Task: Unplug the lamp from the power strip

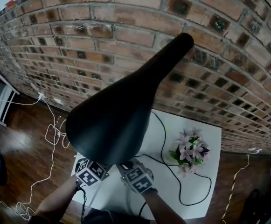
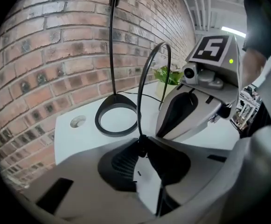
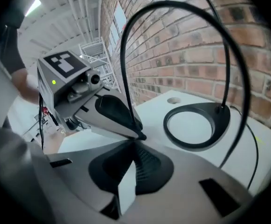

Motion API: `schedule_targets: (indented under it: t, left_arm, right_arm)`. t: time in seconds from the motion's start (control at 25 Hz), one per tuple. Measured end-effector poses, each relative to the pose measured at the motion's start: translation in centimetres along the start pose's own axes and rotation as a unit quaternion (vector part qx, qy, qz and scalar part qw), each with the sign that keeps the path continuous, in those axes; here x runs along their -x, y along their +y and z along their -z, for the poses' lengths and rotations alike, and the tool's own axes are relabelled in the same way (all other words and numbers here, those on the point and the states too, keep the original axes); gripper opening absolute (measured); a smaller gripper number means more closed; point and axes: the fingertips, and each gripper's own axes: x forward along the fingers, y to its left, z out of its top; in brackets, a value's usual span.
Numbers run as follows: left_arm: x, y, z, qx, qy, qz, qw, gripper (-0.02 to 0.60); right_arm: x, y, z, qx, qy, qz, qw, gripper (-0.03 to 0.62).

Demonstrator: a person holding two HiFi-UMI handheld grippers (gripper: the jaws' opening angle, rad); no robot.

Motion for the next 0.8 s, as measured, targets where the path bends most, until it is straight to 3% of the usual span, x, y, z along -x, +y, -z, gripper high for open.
schedule_targets:
  t: [0.24,0.48,0.8]
  left_arm:
    - [-0.8,-0.7,1.4,0.009,0.011,0.022,0.9996,0.081]
    - [-0.2,-0.6,0.4,0.02,-0.048,0.0,0.9987,0.077]
    - [-0.1,-0.6,0.2,0.023,-0.062,-0.016,0.9977,0.075]
  right_arm:
    - [-0.9,-0.8,0.3,0.019,0.027,0.016,0.999,0.008]
    - [-0.9,-0.8,0.6,0.013,0.045,0.011,0.999,0.008]
    - [-0.8,-1.0,0.5,-0.026,0.044,-0.005,0.999,0.008]
